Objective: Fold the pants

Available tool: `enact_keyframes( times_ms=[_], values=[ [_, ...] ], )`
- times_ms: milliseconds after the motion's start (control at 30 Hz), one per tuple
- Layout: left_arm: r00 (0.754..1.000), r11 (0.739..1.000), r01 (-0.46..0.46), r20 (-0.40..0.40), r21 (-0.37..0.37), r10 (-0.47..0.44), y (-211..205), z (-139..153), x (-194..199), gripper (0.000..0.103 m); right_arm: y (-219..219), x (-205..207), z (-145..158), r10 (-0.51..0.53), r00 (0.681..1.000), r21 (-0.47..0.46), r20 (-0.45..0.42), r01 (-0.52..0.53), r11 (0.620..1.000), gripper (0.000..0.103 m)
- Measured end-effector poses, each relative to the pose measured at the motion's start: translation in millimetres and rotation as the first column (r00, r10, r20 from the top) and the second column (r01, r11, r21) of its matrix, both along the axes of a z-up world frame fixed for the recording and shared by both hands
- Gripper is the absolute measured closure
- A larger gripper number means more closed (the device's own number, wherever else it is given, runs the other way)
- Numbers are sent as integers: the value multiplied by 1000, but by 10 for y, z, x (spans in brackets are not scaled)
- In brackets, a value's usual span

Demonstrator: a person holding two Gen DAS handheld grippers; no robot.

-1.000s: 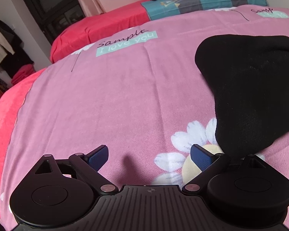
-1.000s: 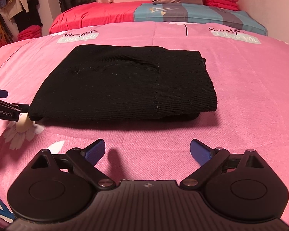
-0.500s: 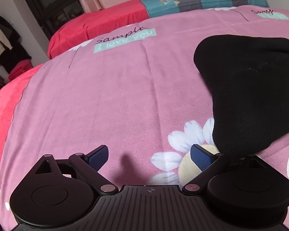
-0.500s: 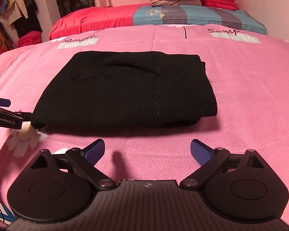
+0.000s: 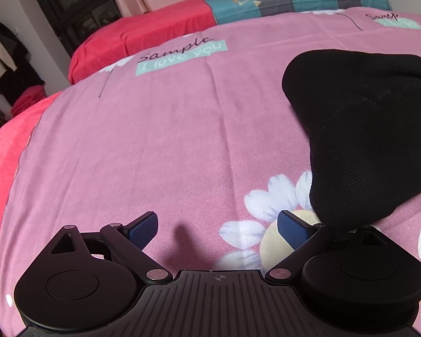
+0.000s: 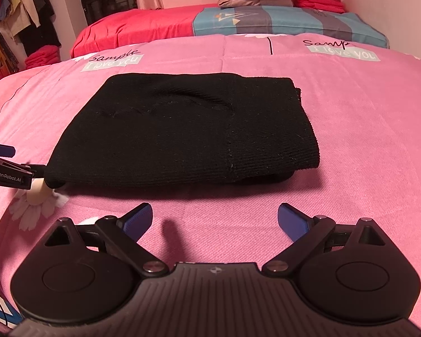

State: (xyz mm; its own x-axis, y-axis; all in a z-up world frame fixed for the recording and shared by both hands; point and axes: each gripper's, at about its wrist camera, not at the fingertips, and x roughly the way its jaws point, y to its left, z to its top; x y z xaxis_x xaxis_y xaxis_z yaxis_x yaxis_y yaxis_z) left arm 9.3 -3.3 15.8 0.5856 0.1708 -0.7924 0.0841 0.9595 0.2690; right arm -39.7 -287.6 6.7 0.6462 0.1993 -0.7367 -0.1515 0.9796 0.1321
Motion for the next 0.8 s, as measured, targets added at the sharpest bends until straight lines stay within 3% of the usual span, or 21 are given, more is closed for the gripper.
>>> enact_keyframes(
  times_ms=[800],
  values=[
    [1000,1000,-7,-6,-28,6,49,7,6,0,73,42,13,28,1000,-5,-4,-28,1000,6]
  ],
)
